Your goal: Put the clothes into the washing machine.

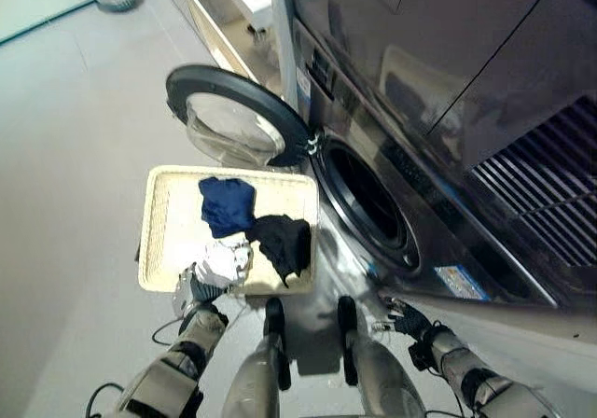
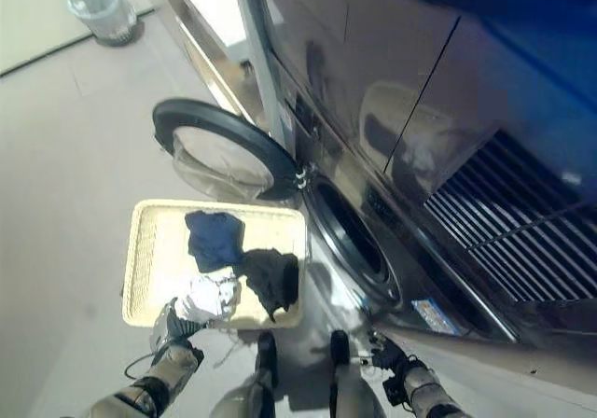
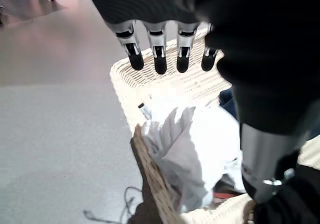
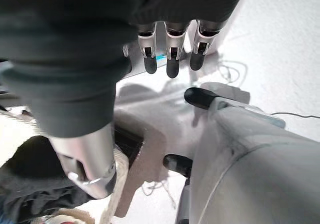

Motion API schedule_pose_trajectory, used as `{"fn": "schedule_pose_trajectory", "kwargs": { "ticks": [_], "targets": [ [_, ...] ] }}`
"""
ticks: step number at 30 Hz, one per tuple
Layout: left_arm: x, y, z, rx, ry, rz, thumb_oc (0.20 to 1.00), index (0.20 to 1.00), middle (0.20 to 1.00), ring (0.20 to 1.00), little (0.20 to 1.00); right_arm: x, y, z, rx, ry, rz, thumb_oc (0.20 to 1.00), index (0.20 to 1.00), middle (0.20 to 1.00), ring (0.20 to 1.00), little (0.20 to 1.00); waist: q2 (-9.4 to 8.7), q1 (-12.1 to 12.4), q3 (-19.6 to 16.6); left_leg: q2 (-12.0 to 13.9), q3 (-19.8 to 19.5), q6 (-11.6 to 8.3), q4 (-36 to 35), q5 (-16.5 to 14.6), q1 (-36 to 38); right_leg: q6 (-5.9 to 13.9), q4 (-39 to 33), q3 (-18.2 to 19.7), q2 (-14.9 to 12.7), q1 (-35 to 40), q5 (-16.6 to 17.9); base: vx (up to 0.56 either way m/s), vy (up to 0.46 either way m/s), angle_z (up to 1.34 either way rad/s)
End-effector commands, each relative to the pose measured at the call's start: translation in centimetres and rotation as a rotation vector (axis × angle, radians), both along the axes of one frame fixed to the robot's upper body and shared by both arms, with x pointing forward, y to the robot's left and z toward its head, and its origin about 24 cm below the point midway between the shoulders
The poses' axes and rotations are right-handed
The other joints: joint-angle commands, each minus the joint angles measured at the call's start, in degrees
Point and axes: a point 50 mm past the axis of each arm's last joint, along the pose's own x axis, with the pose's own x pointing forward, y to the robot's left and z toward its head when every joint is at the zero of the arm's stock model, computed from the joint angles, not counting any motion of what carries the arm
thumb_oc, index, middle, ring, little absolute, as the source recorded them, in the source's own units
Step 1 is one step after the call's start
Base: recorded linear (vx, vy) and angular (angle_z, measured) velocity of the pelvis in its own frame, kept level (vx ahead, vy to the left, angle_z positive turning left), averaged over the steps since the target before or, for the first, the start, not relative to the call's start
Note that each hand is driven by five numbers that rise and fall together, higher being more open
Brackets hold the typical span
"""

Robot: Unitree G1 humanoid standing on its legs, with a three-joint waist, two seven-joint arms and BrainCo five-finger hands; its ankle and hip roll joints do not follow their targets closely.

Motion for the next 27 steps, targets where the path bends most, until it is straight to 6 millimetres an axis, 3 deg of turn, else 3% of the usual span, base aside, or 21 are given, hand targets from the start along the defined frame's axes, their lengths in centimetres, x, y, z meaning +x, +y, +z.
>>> {"fn": "schedule_pose_trajectory", "kwargs": {
  "ticks": [1, 13, 16, 17, 19, 20, 21, 27],
  "targets": [
    [-0.4, 2.7, 0.6, 0.01, 0.027, 0.105, 1.0, 1.0, 1.0, 1.0, 1.0, 0.7, 2.1, 0.7, 0.072, -0.075, 0.034, 1.0, 1.0, 1.0, 1.0, 1.0, -5.26, -1.3, -0.4, -6.0, 2.2, 2.86, 10.5, -8.7, -2.4, 3.12, -6.2, 3.0, -1.0, -2.3, 8.2, -0.06, 0.003, -0.03],
    [2.9, 5.3, 5.1, -0.035, -0.016, 0.213, 1.0, 1.0, 1.0, 1.0, 1.0, 4.1, 3.5, 3.9, 0.145, -0.209, 0.006, 1.0, 1.0, 1.0, 1.0, 1.0, -7.91, -4.9, 0.5, -5.9, 1.8, 1.37, 19.0, -10.2, -17.1, 2.38, -2.1, 2.3, -1.2, -16.6, 9.2, -0.04, 0.033, -0.01],
    [2.9, 5.3, 5.1, -0.035, -0.016, 0.213, 1.0, 1.0, 1.0, 1.0, 1.0, 4.1, 3.5, 3.9, 0.145, -0.209, 0.006, 1.0, 1.0, 1.0, 1.0, 1.0, -7.91, -4.9, 0.5, -5.9, 1.8, 1.37, 19.0, -10.2, -17.1, 2.38, -2.1, 2.3, -1.2, -16.6, 9.2, -0.01, -0.004, -0.02],
    [4.2, 5.7, 7.3, -0.094, -0.169, 0.276, 1.0, 1.0, 1.0, 1.0, 1.0, 4.8, 4.0, 4.8, 0.194, -0.248, -0.005, 1.0, 1.0, 1.0, 1.0, 1.0, -8.81, -5.8, 0.5, -5.7, 1.6, 1.01, 21.2, -10.9, -21.1, 2.25, -1.3, 1.9, -1.2, -20.5, 9.7, -0.04, -0.021, -0.07],
    [5.4, 5.8, 9.3, -0.125, -0.315, 0.299, 1.0, 1.0, 1.0, 1.0, 1.0, 5.0, 4.5, 5.1, 0.224, -0.27, -0.005, 1.0, 1.0, 1.0, 1.0, 1.0, -9.46, -6.4, 0.5, -5.7, 1.0, 0.88, 22.5, -11.3, -23.8, 2.17, -0.8, 1.8, -1.1, -23.2, 10.1, -0.04, -0.052, 0.01],
    [5.4, 5.8, 9.3, -0.125, -0.315, 0.299, 1.0, 1.0, 1.0, 1.0, 1.0, 5.0, 4.5, 5.1, 0.224, -0.27, -0.005, 1.0, 1.0, 1.0, 1.0, 1.0, -9.46, -6.4, 0.5, -5.7, 1.0, 0.88, 22.5, -11.3, -23.8, 2.17, -0.8, 1.8, -1.1, -23.2, 10.1, -0.03, -0.078, 0.04],
    [6.2, 5.6, 10.8, -0.154, -0.423, 0.305, 1.0, 1.0, 1.0, 1.0, 1.0, 5.1, 4.9, 5.4, 0.246, -0.281, -0.003, 1.0, 1.0, 1.0, 1.0, 1.0, -9.76, -6.7, 0.5, -5.8, 0.6, 0.76, 23.1, -11.5, -25.5, 2.1, -0.6, 1.7, -1.0, -24.9, 10.4, -0.02, -0.049, -0.04],
    [8.0, 4.7, 13.6, -0.168, -0.536, 0.246, 1.0, 1.0, 1.0, 1.0, 1.0, 5.2, 5.7, 5.9, 0.302, -0.307, 0.008, 1.0, 1.0, 1.0, 1.0, 1.0, -10.25, -6.7, 0.5, -5.4, -1.3, 0.76, 25.2, -12.9, -28.9, 2.02, 0.9, 1.5, 0.0, -28.6, 10.3, -0.02, -0.064, 0.01]
  ]
}}
